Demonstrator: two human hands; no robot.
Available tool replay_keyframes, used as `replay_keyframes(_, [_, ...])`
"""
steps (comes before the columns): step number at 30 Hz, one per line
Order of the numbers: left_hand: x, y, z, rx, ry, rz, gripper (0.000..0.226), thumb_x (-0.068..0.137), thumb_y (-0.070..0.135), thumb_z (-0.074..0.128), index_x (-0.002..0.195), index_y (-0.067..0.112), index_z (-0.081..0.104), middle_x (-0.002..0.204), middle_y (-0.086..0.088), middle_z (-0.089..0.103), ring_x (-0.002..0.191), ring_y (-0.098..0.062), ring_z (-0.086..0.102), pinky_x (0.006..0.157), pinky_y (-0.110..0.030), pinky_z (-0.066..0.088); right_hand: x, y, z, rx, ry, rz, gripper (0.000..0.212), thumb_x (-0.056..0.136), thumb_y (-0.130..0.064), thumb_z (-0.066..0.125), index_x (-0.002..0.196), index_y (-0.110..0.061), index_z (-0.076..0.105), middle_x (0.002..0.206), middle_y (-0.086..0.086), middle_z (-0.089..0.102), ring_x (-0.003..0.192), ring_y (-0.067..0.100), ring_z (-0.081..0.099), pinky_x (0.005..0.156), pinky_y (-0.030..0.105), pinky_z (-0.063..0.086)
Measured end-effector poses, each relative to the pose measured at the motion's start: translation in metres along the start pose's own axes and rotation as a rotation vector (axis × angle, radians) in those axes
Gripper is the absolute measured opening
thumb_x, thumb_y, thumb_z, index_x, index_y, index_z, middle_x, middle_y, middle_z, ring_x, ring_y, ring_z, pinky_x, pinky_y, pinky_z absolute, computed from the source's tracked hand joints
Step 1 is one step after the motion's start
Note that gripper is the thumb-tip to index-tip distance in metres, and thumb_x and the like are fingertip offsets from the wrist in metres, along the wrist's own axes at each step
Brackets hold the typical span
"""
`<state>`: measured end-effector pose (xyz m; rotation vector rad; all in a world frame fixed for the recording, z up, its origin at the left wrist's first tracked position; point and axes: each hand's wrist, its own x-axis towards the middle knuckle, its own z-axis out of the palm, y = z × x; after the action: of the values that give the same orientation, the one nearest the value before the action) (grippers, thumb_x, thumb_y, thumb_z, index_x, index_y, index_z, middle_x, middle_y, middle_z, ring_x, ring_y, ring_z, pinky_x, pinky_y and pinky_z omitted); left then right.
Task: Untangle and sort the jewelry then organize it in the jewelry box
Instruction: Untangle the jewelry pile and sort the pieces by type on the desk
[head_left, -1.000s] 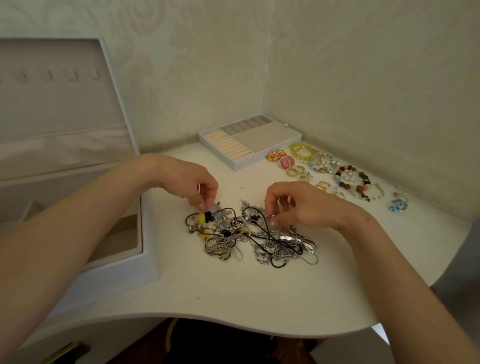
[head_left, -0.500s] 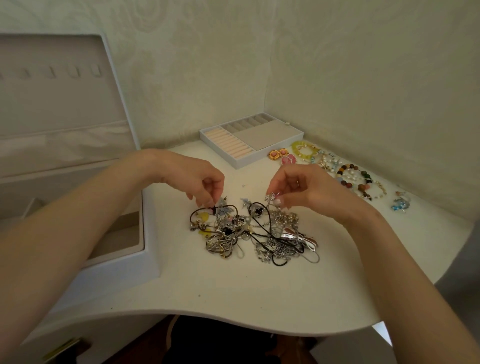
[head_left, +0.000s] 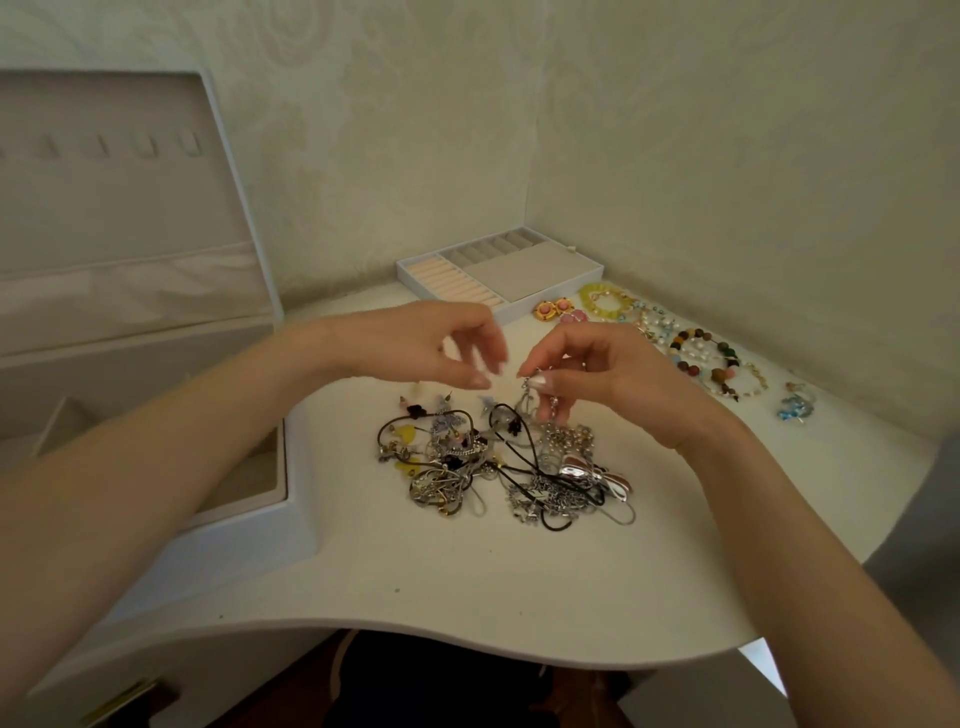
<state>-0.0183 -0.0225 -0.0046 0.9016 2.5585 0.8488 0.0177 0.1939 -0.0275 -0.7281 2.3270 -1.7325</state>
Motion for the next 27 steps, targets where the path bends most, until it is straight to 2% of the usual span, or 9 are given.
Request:
replay_keyframes(3, [0.003,0.010,0.014,-0.296,-0.076,0.023,0.035,0.087,0.007,0.064,0.117,0.012,0.046,0.110,-0.006,0.068,0.096,-0.005,0.064,0.085,-0.021,0.050,0.001,0.001,0.002,0.093,0.019,-0.056,0.013,0.082,0.008,0.063,0.086,-0.004,0.066,0.069,0.008,0.068,0.057,0.020,0.066,0.052,0.028,0.054])
replay_keyframes(6, [0.000,0.012,0.014,-0.383,-0.102,-0.003,0.029,0.088,0.006,0.061,0.114,0.012,0.049,0.096,-0.008,0.072,0.094,-0.013,0.067,0.084,-0.017,0.047,0.003,0.002,0.000,0.141,0.064,-0.091,0.014,0.082,0.008,0.062,0.087,-0.006,0.065,0.072,0.008,0.070,0.050,0.018,0.060,0.044,0.024,0.046])
replay_keyframes(9, [-0.002,0.012,0.013,-0.357,-0.111,0.005,0.011,0.086,0.015,0.061,0.098,0.014,0.061,0.081,-0.004,0.071,0.084,-0.013,0.067,0.087,-0.016,0.047,0.003,0.003,-0.003,0.189,0.103,-0.131,0.014,0.080,0.000,0.067,0.086,-0.012,0.065,0.076,0.005,0.071,0.041,0.014,0.052,0.038,0.019,0.037])
replay_keyframes(11, [-0.001,0.011,0.016,-0.321,-0.130,0.007,0.005,0.089,0.012,0.059,0.092,0.013,0.063,0.080,-0.004,0.070,0.081,-0.012,0.066,0.085,-0.017,0.047,0.003,0.003,-0.005,0.232,0.100,-0.153,0.013,0.079,-0.005,0.067,0.087,-0.015,0.065,0.080,0.005,0.073,0.038,0.013,0.049,0.036,0.017,0.034])
replay_keyframes(15, [0.001,0.005,0.019,-0.245,-0.154,-0.032,0.012,0.091,0.008,0.057,0.099,0.001,0.064,0.094,-0.007,0.071,0.088,-0.012,0.068,0.085,-0.025,0.052,0.001,0.001,-0.009,0.290,0.073,-0.173,0.017,0.082,-0.006,0.065,0.095,-0.016,0.064,0.091,0.002,0.074,0.038,0.012,0.050,0.036,0.016,0.035])
replay_keyframes(18, [0.002,0.003,0.019,-0.216,-0.135,-0.094,0.011,0.091,0.007,0.057,0.098,0.000,0.063,0.094,-0.008,0.070,0.079,-0.008,0.068,0.070,-0.024,0.056,0.000,0.000,-0.008,0.273,0.068,-0.172,0.019,0.081,-0.009,0.063,0.097,-0.017,0.064,0.097,0.002,0.074,0.040,0.012,0.050,0.038,0.017,0.036])
replay_keyframes(20, [0.001,0.002,0.017,-0.197,-0.166,-0.137,0.006,0.092,0.009,0.056,0.092,0.008,0.063,0.087,-0.005,0.070,0.074,-0.008,0.067,0.060,-0.019,0.053,0.000,0.001,-0.008,0.238,0.080,-0.160,0.019,0.080,-0.010,0.062,0.098,-0.016,0.065,0.095,0.003,0.074,0.041,0.013,0.051,0.039,0.018,0.037])
replay_keyframes(23, [-0.002,-0.001,0.009,-0.141,-0.241,-0.200,0.006,0.091,0.011,0.059,0.091,0.011,0.065,0.079,0.000,0.071,0.071,-0.009,0.066,0.060,-0.020,0.054,0.002,0.003,-0.008,0.190,0.089,-0.113,0.016,0.082,-0.005,0.063,0.094,-0.015,0.067,0.083,0.005,0.073,0.042,0.014,0.053,0.040,0.018,0.037])
replay_keyframes(27, [-0.003,-0.002,0.003,-0.107,-0.217,-0.212,0.007,0.092,0.011,0.057,0.087,0.012,0.063,0.079,0.002,0.071,0.067,-0.006,0.065,0.058,-0.019,0.052,0.002,0.004,-0.005,0.131,0.060,-0.062,0.018,0.085,0.003,0.061,0.094,-0.012,0.067,0.080,0.007,0.073,0.049,0.017,0.059,0.043,0.022,0.044])
